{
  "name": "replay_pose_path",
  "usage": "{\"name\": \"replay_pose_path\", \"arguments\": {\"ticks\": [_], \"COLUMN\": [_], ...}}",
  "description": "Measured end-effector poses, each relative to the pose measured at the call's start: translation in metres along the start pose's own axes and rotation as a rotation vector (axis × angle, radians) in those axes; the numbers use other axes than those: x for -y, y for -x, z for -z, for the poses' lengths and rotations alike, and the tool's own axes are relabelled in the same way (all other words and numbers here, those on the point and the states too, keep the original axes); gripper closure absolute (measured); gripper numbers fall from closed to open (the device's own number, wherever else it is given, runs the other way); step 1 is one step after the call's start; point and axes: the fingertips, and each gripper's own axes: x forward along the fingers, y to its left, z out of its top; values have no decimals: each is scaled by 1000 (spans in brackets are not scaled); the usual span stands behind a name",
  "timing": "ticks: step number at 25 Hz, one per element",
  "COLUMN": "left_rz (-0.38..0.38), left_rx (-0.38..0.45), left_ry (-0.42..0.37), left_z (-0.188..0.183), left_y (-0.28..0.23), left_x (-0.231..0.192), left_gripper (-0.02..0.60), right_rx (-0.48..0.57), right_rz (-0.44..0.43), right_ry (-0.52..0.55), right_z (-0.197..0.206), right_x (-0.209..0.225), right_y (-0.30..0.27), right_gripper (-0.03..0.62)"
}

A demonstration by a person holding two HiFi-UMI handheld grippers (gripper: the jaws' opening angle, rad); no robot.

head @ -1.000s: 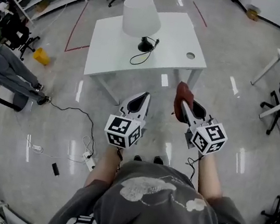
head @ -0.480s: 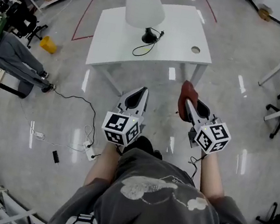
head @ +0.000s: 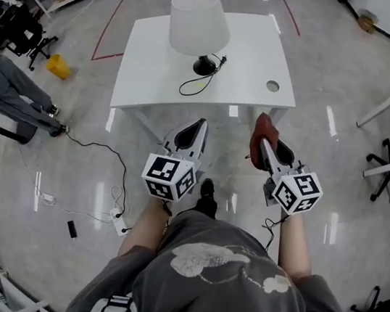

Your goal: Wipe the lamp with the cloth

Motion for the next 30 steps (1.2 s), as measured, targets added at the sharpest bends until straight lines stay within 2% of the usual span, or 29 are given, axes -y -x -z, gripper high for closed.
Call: {"name": "replay_pose_path", "arguments": {"ticks": [7,13,21,25,30], "left_rz": [-5,-9,-19,-47,-134], "left_rx": [32,57,78,96,114], "left_ry": [-10,-15,17,20,1], "left_z": [-31,-59,-64,-72,-77], "left_y": [-72,-113,-131,-144,-158], "left_x": [-53,-105,-143,-151,-154], "left_gripper": [574,574,574,574,574], "right_rx": [18,26,31,38,57], "right_rz": [20,18,32,-5,-103], "right_ry": [12,16,60,87,96], "right_z": [-41,-71,-85,-103,-122], "right_x": [47,64,80,97,123], "right_y": [-72,-144,-186,-207,-241], "right_gripper": [508,508,508,508,508]}}
